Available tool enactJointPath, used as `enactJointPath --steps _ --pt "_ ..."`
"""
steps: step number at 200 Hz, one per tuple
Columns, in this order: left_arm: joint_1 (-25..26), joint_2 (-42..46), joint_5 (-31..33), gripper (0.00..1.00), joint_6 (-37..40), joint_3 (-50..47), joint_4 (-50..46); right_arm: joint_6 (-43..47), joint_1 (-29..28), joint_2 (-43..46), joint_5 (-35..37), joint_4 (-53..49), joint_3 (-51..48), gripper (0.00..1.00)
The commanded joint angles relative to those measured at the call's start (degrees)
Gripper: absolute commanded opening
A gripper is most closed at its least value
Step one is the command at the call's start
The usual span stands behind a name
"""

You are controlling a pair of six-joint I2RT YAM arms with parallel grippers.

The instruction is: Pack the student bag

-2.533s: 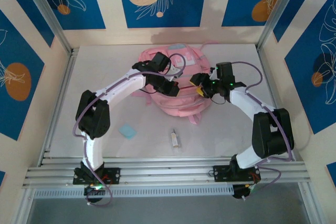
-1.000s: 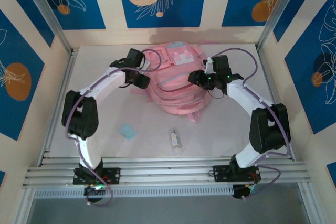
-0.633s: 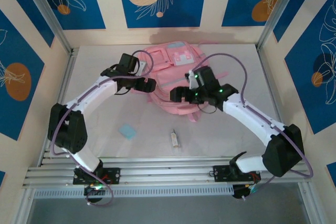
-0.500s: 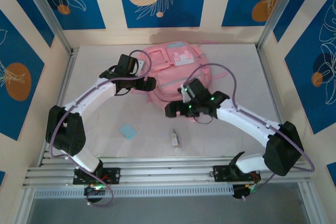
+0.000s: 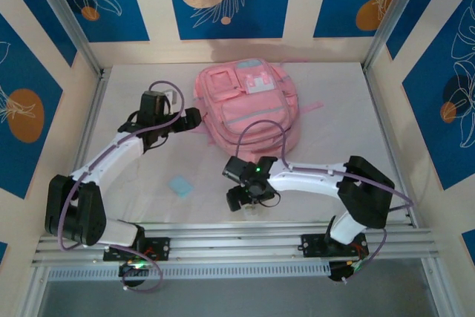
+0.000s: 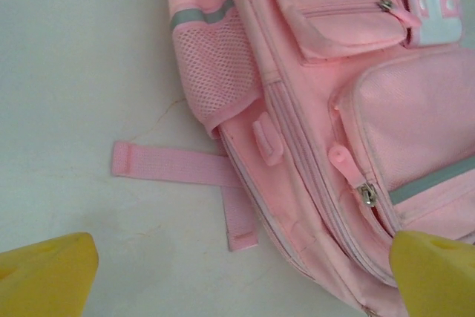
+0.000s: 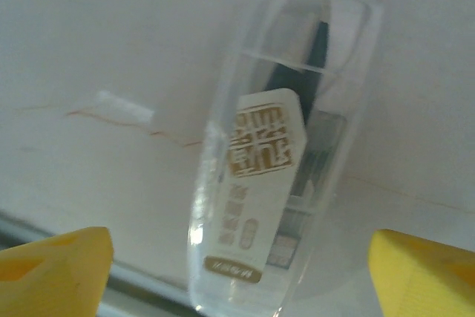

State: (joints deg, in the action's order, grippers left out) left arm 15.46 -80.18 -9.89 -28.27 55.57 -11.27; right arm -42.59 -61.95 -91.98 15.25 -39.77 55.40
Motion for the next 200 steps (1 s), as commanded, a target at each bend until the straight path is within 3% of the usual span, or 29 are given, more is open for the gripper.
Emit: enactJointPath --steps 1,77,117,160,200 --pt "-0.87 0.51 -3.3 1.0 -3.02 -1.06 2.29 -2.95 -0.99 -2.81 4.07 -0.98 1.09 0.82" --pt "0.2 1.62 -5.91 1.0 0.44 -3.27 5.52 -2.83 -0.4 -3.33 1.79 0.67 1.34 0.43" --pt "5.18 1.95 -1.53 0.98 8.29 -0.59 2.59 0.44 6.26 5.45 -4.13 1.93 1.01 0.4" --pt "15.42 -4.01 7.98 0.98 20.33 7.53 -2.47 4.46 21.82 17.01 -9.47 0.45 0.79 0.4" --pt "21.1 -12.99 9.04 0.96 26.87 15.15 -2.93 6.07 40.95 24.19 -12.53 2.68 -0.24 0.41"
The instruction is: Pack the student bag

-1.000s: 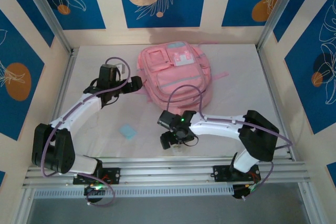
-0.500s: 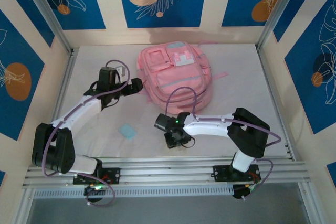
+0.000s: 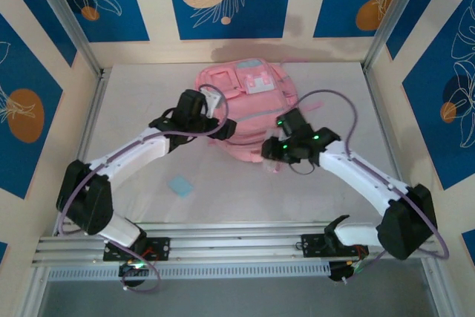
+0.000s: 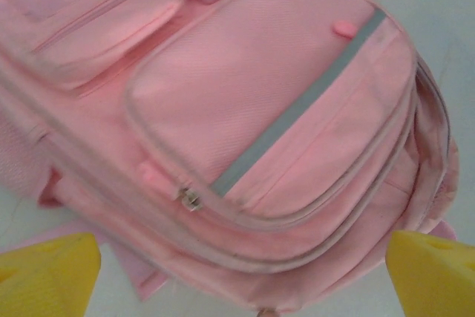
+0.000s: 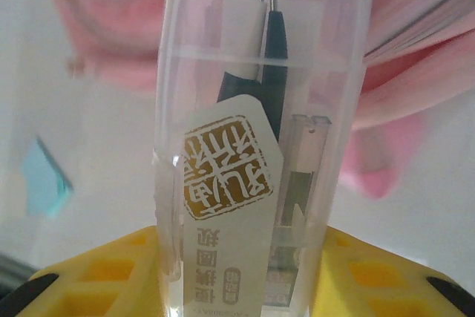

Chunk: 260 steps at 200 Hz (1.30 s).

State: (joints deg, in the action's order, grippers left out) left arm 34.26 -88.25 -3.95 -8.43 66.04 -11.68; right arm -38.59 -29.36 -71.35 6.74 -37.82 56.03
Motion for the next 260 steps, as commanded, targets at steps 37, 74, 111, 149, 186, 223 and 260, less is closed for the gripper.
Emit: enactJointPath --steps 37,74,111,149,186,223,260 --pt "6.26 -13.39 3.86 0.9 12.19 12.62 -6.62 1.13 22.61 7.33 -10.31 5.96 -3.61 0.41" --pt "8.77 -19.21 5.24 0.81 16.61 17.49 -9.51 -0.04 30.41 10.1 -14.48 8.39 -5.33 0.41" --pt "9.44 -22.68 3.22 0.77 18.73 20.83 -13.01 -0.17 32.26 11.41 -15.76 8.54 -6.41 0.4" --pt "9.81 -25.61 8.52 0.75 21.3 22.12 -13.37 -0.81 32.27 11.32 -16.52 9.49 -7.46 0.4" --pt "9.79 -28.64 11.44 0.46 24.13 25.17 -14.59 -1.66 32.26 11.15 -17.55 10.66 -7.77 0.4" --pt "9.85 -26.95 8.93 0.0 23.28 26.07 -15.61 -2.83 31.71 10.65 -18.99 12.28 -8.21 0.39" --pt "8.97 -21.25 3.18 0.0 17.57 27.3 -15.9 -4.36 28.73 8.51 -18.9 14.27 -8.15 0.38"
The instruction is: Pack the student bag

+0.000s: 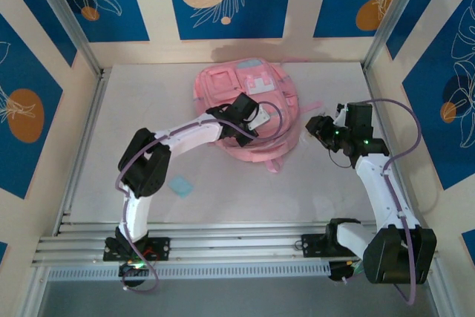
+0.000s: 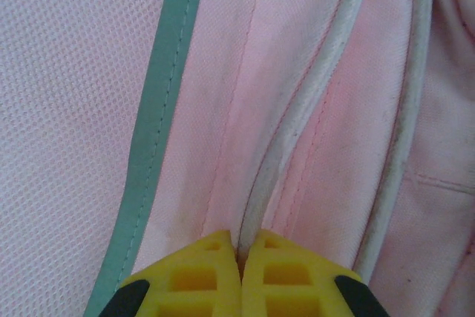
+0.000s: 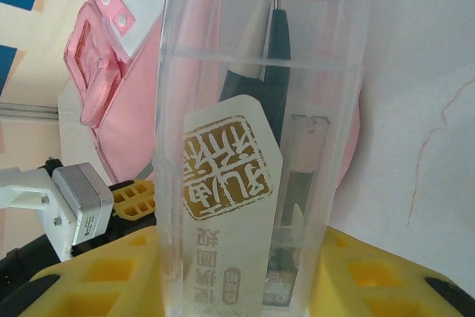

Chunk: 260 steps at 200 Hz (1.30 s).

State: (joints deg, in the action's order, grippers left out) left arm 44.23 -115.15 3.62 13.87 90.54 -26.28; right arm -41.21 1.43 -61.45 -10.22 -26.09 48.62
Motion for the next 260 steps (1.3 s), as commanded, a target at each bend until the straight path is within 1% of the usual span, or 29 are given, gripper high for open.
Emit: enactJointPath --steps 1,25,49,79,117,143,163,174,186,198,207,213,218,245,252,260 --pt "-1.12 5.82 -4.48 0.0 -4.95 2.89 -1.31 -1.8 -2.19 -1.48 -1.92 2.62 -0.73 0.38" --pt "-3.27 7.02 -7.9 0.0 -10.15 5.69 -1.9 -3.13 -5.12 -4.02 -1.4 4.62 -0.18 0.38" --pt "-4.93 7.53 -9.15 0.0 -14.28 7.27 -1.46 -5.27 -8.63 -7.58 -1.3 7.9 0.78 0.38" --pt "-5.03 7.97 -9.94 0.0 -16.47 8.51 0.22 -9.12 -13.77 -14.19 0.02 13.6 3.65 0.38" --pt "-5.22 7.22 -10.59 0.0 -18.97 9.7 1.18 -16.93 -19.03 -24.17 1.4 22.76 7.85 0.38" --pt "-5.2 7.46 -11.06 0.0 -20.56 9.03 2.31 -21.06 -21.24 -29.35 5.08 26.64 10.44 0.39" --pt "-5.23 7.79 -11.75 0.0 -21.41 8.3 3.33 -25.14 -21.45 -32.83 3.37 32.57 10.86 0.49" --pt "-5.21 7.85 -11.7 0.0 -21.48 8.17 3.42 -26.3 -21.64 -33.81 2.83 35.11 10.72 0.61" --pt "-5.2 8.02 -11.62 0.0 -21.43 7.97 3.3 -25.8 -21.91 -34.15 3.05 34.62 11.17 0.74" --pt "-5.31 8.35 -11.62 0.0 -21.34 7.64 3.46 -24.83 -22.1 -34.09 3.53 33.36 11.14 0.81" --pt "-5.37 8.62 -11.74 0.0 -21.4 7.38 3.79 -24.49 -22.16 -33.78 4.0 33.4 10.45 0.82" --pt "-5.37 8.76 -11.94 0.0 -21.49 7.22 3.95 -24.53 -22.34 -33.68 4.21 33.9 9.79 0.81" --pt "-5.35 8.86 -12.09 0.0 -21.58 7.23 4.02 -24.68 -22.51 -33.66 4.52 34.47 9.3 0.77" --pt "-5.33 8.81 -13.77 0.0 -22.25 7.49 3.98 -24.47 -23.43 -35.72 5.4 37.54 9.3 0.45" --pt "-5.38 8.94 -14.2 0.0 -22.33 7.47 4.05 -24.04 -23.72 -36.91 5.61 37.93 10.1 0.39" --pt "-5.3 9.01 -14.71 0.0 -22.51 7.46 3.95 -23.52 -24.04 -38.51 5.72 38.18 11.34 0.35"
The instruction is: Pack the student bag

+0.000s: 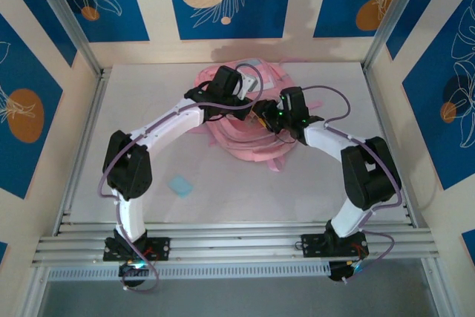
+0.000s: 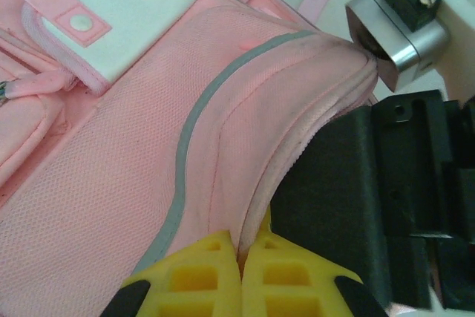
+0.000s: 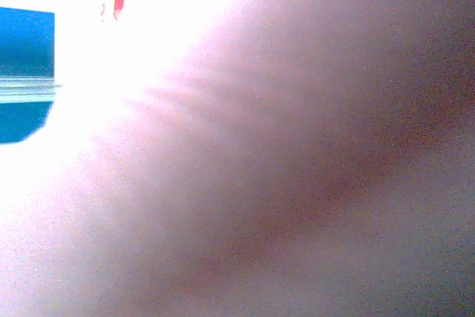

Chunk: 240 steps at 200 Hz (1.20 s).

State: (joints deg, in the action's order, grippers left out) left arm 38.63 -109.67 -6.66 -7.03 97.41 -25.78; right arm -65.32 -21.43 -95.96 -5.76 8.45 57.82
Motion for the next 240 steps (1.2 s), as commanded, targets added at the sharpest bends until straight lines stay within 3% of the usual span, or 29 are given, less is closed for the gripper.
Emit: enactJointPath --steps 1,44,83,93,107,131,153,180,240 --pt "0.3 3.56 -4.47 0.0 -1.65 0.59 3.45 0.65 -1.21 -4.2 1.27 3.66 2.22 0.34" --pt "0.25 4.9 -3.25 0.0 -1.86 -0.97 3.58 0.68 -1.51 -9.79 -1.08 7.1 6.04 0.33" --pt "-0.38 6.07 1.65 0.0 -2.4 -3.87 4.2 5.73 -1.6 -0.88 -1.65 3.09 1.04 0.39" --pt "-0.72 6.65 2.32 0.17 -2.85 -4.77 4.22 7.62 -1.69 2.24 -1.98 0.31 -0.43 0.43" --pt "-0.93 7.94 3.3 0.29 -2.96 -6.21 4.19 10.24 -2.2 6.65 -1.98 -4.37 -2.54 0.49" --pt "-1.1 11.13 6.3 0.72 -3.3 -9.19 2.16 14.32 -3.56 13.19 -0.56 -12.91 -5.9 0.58" --pt "-1.1 14.82 10.94 0.99 -4.44 -12.49 -2.18 18.03 -4.6 16.94 1.3 -20.61 -7.34 0.7" --pt "-1.35 20.17 14.64 1.0 -6.26 -18.64 -7.92 21.22 -6.62 20.04 6.08 -25.67 -8.37 1.0" --pt "-2.0 31.66 14.48 1.0 -19.25 -37.98 -18.24 23.86 -10.69 17.54 10.2 -26.07 -6.39 0.99"
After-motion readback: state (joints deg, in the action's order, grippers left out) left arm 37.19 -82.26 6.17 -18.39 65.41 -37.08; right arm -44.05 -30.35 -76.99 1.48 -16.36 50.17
